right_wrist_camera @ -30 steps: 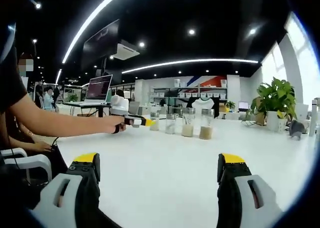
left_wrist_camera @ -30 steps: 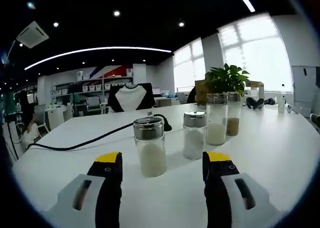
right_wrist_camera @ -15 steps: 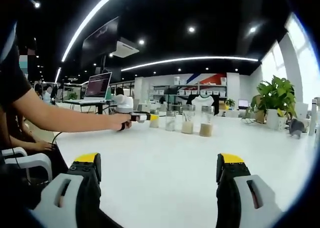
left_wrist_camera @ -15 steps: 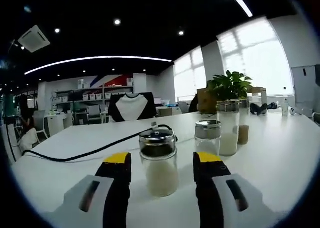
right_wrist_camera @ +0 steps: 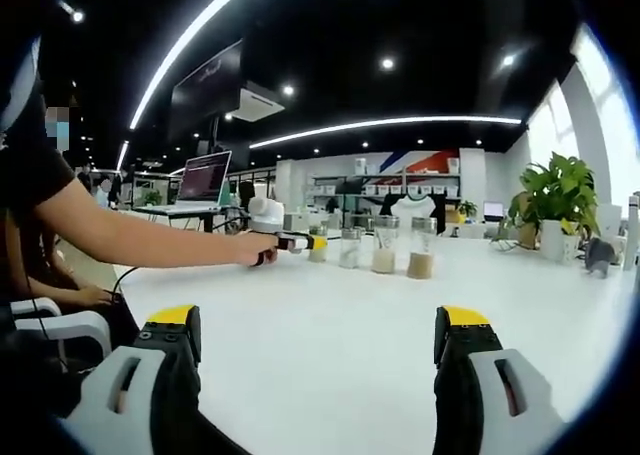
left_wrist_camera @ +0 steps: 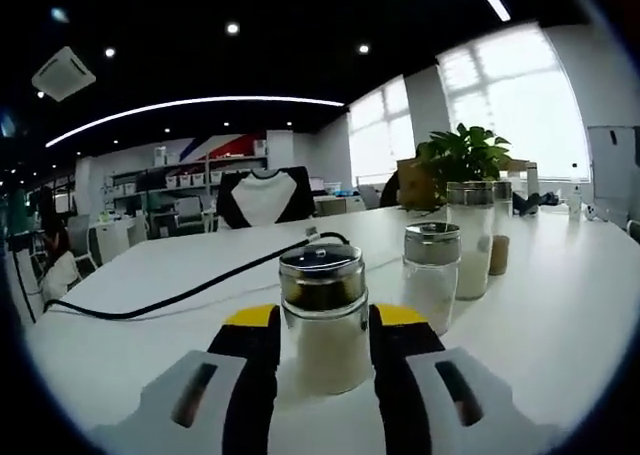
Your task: Rotate the seasoning bottle until the label or dispensing opening points toward the visible target arrow and the bottle remains upright within the marked orientation range
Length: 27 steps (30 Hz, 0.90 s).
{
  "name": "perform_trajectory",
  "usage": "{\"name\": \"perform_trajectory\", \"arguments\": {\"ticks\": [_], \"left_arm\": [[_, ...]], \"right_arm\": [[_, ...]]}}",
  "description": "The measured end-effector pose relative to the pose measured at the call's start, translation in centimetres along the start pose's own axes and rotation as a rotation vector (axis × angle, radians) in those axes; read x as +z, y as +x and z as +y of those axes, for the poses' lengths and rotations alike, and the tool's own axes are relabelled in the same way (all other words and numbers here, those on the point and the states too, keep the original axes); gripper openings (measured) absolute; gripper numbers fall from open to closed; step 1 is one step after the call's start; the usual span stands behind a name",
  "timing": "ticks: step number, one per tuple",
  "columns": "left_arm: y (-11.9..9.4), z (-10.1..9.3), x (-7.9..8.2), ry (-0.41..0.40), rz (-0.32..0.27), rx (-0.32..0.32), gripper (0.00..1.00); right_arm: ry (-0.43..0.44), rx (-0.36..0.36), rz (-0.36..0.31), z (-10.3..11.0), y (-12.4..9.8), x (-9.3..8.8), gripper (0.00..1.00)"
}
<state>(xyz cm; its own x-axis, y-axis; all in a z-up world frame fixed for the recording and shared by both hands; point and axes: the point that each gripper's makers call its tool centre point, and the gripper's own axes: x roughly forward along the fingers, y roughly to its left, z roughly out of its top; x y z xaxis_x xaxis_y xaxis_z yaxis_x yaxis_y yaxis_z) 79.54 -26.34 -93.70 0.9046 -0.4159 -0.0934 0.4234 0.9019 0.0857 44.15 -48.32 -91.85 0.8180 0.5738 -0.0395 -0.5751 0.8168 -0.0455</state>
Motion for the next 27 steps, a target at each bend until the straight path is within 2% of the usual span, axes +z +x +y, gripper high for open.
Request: {"name": "perform_trajectory", "arguments": {"ticks": [2,4,10,16,20,23,25,27], "left_arm": [[0.1,-0.1,0.1,-0.021,-0.004,-0.002,0.35],[0.2,-0.2,0.0,0.017,0.002,-0.010,0.35],[0.1,-0.4,0.0,0.034,0.000,-0.016,0.35],[0.1,-0.8,0.2,0.108,0.008,-0.010,0.34],[-0.1,-0.5,0.2,0.073,0.019,0.012,0.33],[-0.9,0.1,0.2,-0.008,0.030,0.054,0.33],[-1.4,0.0,0.8,-0.036,-0.002,0.037,0.33],[-1.9,-0.2,1.1,-0.032,-0.005,0.024,0.33]], "right_arm": [[-0.004,0.002,-0.001,0.1,0.0,0.1,0.99],[-0.004,0.000,-0.006,0.0,-0.1,0.3,0.99],[0.006,-0.003,-0.010,-0.1,-0.1,0.2,0.98],[0.010,0.000,-0.014,-0.2,-0.2,0.3,0.98],[0.011,-0.003,-0.016,-0.4,-0.3,0.4,0.97],[0.010,-0.006,-0.021,-0.5,-0.4,0.6,0.97],[0.014,-0.011,-0.026,-0.6,-0.5,0.7,0.97],[0.024,-0.014,-0.031,-0.7,-0.5,0.7,0.96]]}}
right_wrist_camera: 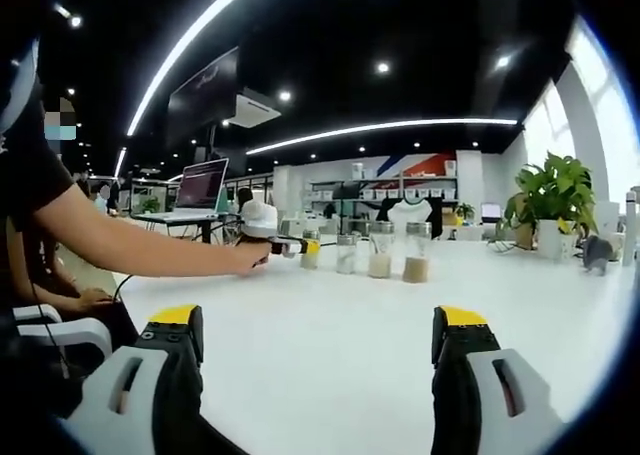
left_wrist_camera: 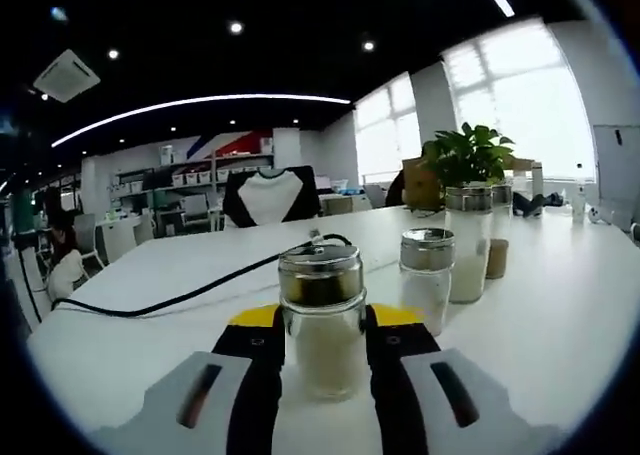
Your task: Rotate the seasoning bottle until the label or dispensing opening points toward the visible target arrow and the bottle remains upright within the marked orientation range
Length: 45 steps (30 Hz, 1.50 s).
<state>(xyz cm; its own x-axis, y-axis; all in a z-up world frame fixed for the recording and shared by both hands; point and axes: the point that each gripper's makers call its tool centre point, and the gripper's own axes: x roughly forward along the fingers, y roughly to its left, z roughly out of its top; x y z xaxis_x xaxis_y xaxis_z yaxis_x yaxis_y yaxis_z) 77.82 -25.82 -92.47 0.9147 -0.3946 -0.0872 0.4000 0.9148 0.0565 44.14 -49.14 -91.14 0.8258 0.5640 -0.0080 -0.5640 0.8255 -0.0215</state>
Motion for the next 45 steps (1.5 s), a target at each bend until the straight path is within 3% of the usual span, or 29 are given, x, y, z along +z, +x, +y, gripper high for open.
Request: {"name": "perform_trajectory", "arguments": {"ticks": [11,19,25,34,36,45], "left_arm": [[-2.8,-1.9,0.2,0.043,0.000,-0.056,0.33],[-6.0,-4.2,2.0,0.025,-0.042,-0.112,0.33],[-8.0,-6.2,2.2,0.056,-0.042,-0.143,0.33],[-10.6,-9.7,1.1,0.002,-0.019,-0.183,0.33],[-11.5,-10.7,1.2,-0.005,-0.024,-0.199,0.33],[-15.3,-14.9,1.5,-0.021,-0.039,-0.268,0.33]], "right_arm": [[0.024,0.005,-0.020,0.4,0.0,0.4,0.91],[0.022,0.037,-0.040,1.6,0.1,1.1,0.83],[0.024,0.048,-0.057,2.3,0.1,1.7,0.76],[0.003,0.041,-0.008,3.0,0.2,1.5,0.68],[0.004,0.059,-0.024,3.5,0.1,1.8,0.67],[-0.017,0.103,-0.043,5.6,-0.4,2.3,0.49]]}}
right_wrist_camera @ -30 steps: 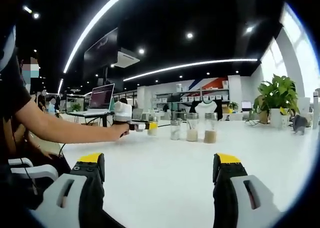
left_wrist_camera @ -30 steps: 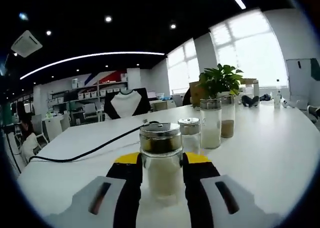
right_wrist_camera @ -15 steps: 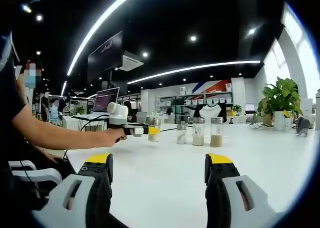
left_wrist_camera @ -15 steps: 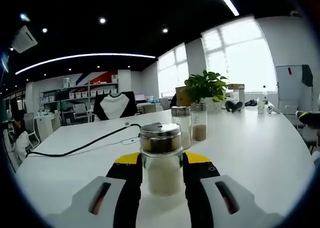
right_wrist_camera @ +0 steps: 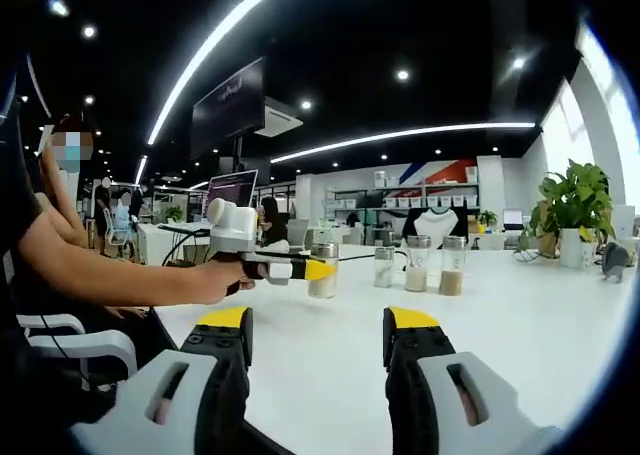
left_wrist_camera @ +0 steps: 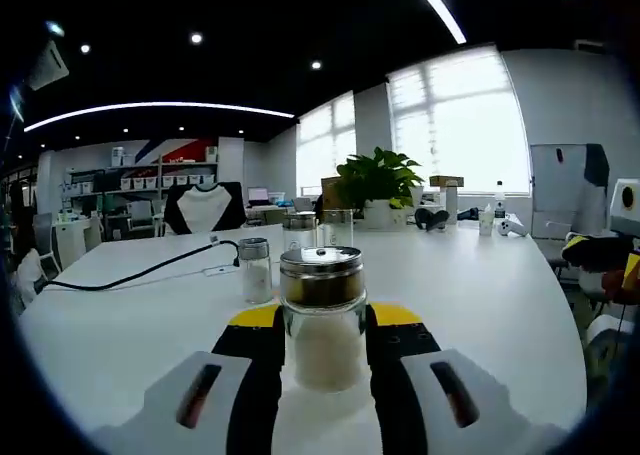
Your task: Rotate the seasoning bottle until the label or dispensing opening points toward the visible target arrow and the bottle remains upright within the marked orientation range
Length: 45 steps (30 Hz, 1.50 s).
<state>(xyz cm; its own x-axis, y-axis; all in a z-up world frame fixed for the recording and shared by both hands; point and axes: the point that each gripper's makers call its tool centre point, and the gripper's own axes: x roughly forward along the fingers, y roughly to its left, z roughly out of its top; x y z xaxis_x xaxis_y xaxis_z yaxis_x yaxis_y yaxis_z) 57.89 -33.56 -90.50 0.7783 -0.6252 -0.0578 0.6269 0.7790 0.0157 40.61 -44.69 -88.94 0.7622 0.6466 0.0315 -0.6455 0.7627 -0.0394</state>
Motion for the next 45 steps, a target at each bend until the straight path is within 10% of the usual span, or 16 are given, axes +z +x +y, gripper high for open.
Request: {"name": "perform_trajectory", "arguments": {"ticks": [16,45], "left_arm": [[-4.1,-5.8,-1.2,-0.026,0.008,-0.029,0.33],[-7.2,-14.2,-2.1,0.102,-0.034,-0.250,0.33]], "right_arm": [[0.000,0.101,-0.056,1.9,1.2,1.8,0.54],[-0.003,0.168,0.010,3.2,4.0,-0.5,0.32]]}}
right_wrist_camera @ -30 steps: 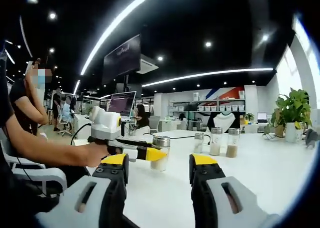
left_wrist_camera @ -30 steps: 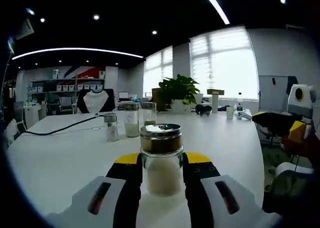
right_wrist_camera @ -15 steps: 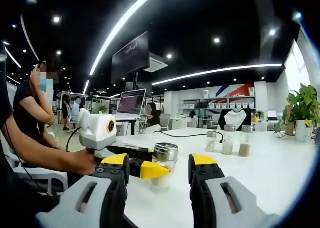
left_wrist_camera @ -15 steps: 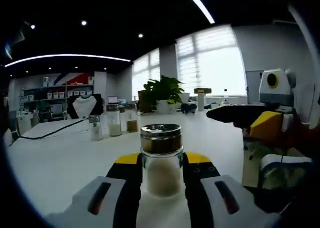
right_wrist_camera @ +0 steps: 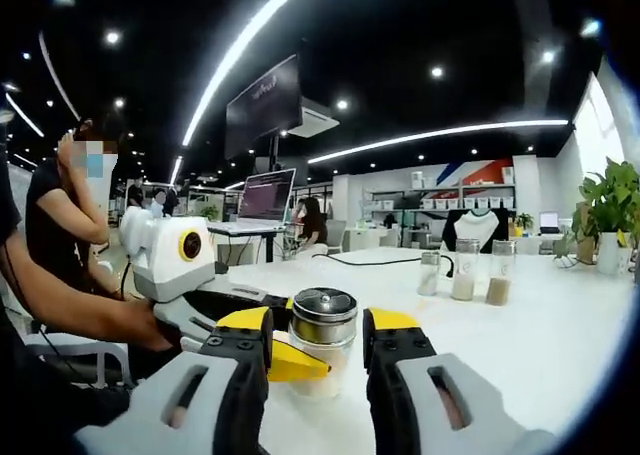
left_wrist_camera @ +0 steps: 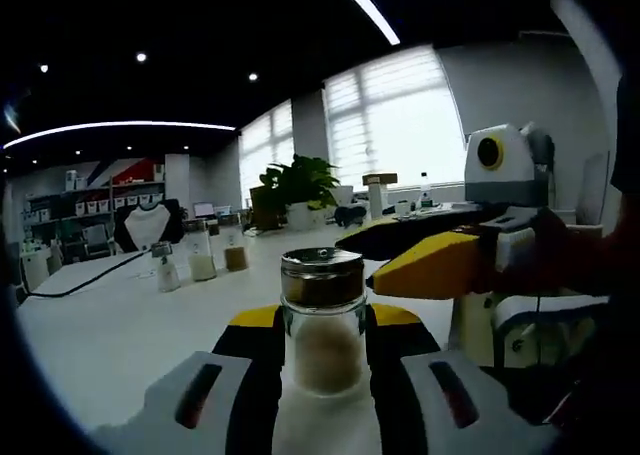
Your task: Rotate the seasoning bottle until the label or dispensing opening points toward the visible target arrow and the bottle remains upright within the marked orientation range
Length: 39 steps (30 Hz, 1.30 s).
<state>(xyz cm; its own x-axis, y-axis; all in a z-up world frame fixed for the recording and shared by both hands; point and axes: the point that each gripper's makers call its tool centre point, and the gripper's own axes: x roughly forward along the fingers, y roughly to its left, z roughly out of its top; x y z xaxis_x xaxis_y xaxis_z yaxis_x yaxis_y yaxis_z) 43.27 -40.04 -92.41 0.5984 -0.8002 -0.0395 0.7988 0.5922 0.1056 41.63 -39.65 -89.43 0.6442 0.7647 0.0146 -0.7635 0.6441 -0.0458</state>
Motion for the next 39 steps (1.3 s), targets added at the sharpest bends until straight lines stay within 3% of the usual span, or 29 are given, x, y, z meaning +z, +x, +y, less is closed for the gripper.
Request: {"name": "perform_trajectory", "arguments": {"ticks": [7,12,14,17,22,25,28,29,30,32,35,37,39], "left_arm": [[-0.2,-0.6,0.0,0.012,0.002,-0.049,0.33],[-0.6,-1.5,0.1,0.033,-0.009,-0.153,0.33],[-0.7,-1.0,0.1,0.004,-0.004,-0.182,0.33],[-0.9,-1.3,-0.1,-0.004,0.012,-0.258,0.33],[-1.1,-1.6,0.0,0.019,0.020,-0.334,0.33],[-1.3,-1.8,0.4,-0.002,0.007,-0.373,0.33],[-0.9,-1.5,0.4,0.074,-0.006,-0.330,0.34],[-0.7,-1.4,0.5,0.134,-0.013,-0.278,0.34],[-0.8,-1.5,0.5,0.144,-0.020,-0.270,0.34],[-0.8,-1.6,0.4,0.120,-0.021,-0.268,0.34],[-0.5,-0.6,0.6,0.100,-0.025,-0.158,0.34],[-0.3,0.0,0.4,0.104,-0.012,-0.083,0.34],[-0.1,0.1,0.5,0.102,-0.037,-0.006,0.35]], "right_arm": [[-0.029,0.016,0.028,-0.3,0.8,-0.1,0.32],[-0.054,0.102,0.034,0.9,1.1,-0.2,0.30],[-0.095,0.115,0.050,0.9,1.3,-0.4,0.31],[-0.079,0.135,0.059,0.8,1.4,-0.7,0.32],[-0.061,0.185,0.059,1.4,1.7,-0.7,0.30],[-0.006,0.203,0.057,1.5,1.6,-0.4,0.30],[-0.028,0.177,0.064,1.3,1.9,-0.4,0.30],[-0.094,0.151,0.070,1.1,2.1,-0.4,0.29],[-0.076,0.153,0.071,1.3,2.1,-0.4,0.29],[-0.068,0.122,0.082,1.0,2.4,-0.3,0.29],[-0.092,0.044,0.086,0.2,2.7,-0.2,0.29],[-0.071,0.003,0.089,-0.4,3.0,-0.2,0.29],[-0.007,-0.023,0.068,-0.6,3.1,0.1,0.29]]}}
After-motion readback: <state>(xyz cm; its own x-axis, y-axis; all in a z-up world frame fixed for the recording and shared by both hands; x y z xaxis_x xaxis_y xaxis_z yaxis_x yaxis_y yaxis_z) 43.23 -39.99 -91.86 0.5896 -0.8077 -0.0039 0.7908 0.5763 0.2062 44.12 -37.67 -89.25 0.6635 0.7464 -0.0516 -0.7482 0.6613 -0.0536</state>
